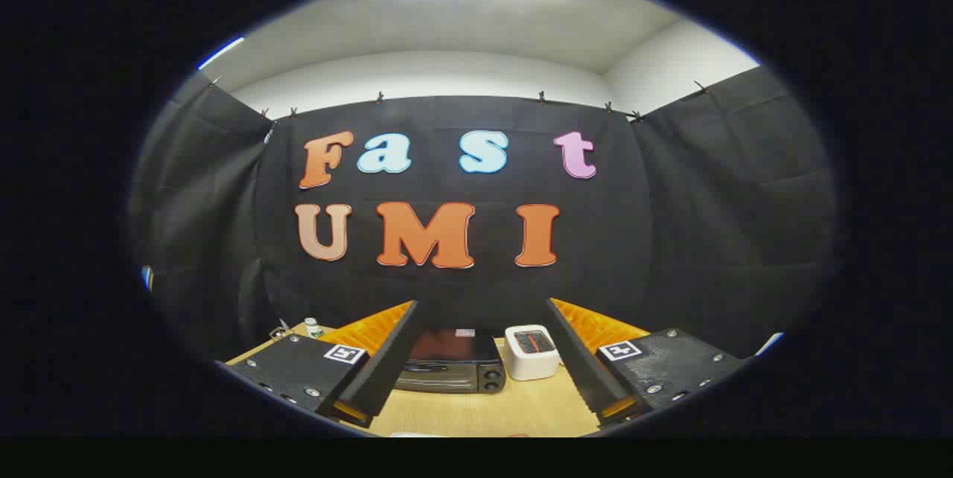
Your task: Open the toaster oven, put the food inside, and close the toaster oven door.
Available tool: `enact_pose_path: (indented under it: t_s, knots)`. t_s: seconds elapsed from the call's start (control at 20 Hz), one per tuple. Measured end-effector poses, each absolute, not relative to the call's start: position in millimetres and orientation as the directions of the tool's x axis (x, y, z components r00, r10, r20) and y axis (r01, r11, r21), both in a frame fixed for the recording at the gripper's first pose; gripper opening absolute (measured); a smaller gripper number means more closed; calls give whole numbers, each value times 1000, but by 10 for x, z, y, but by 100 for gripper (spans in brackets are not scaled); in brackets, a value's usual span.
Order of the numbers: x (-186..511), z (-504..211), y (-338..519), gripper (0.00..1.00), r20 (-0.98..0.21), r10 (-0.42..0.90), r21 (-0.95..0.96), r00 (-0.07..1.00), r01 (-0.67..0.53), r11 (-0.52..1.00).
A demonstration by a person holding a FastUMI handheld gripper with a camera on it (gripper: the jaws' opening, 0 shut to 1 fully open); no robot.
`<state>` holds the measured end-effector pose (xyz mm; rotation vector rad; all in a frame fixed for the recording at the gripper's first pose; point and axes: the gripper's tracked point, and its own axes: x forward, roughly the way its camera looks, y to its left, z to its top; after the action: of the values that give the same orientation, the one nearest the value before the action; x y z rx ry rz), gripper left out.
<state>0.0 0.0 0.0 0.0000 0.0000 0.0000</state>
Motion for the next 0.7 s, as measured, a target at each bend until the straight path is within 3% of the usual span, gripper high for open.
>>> enact_pose_path:
  t_s: [0.7]
  knots:
    - [41, 12, -8, 98, -1, -24, -3, 1000, 24, 1000]
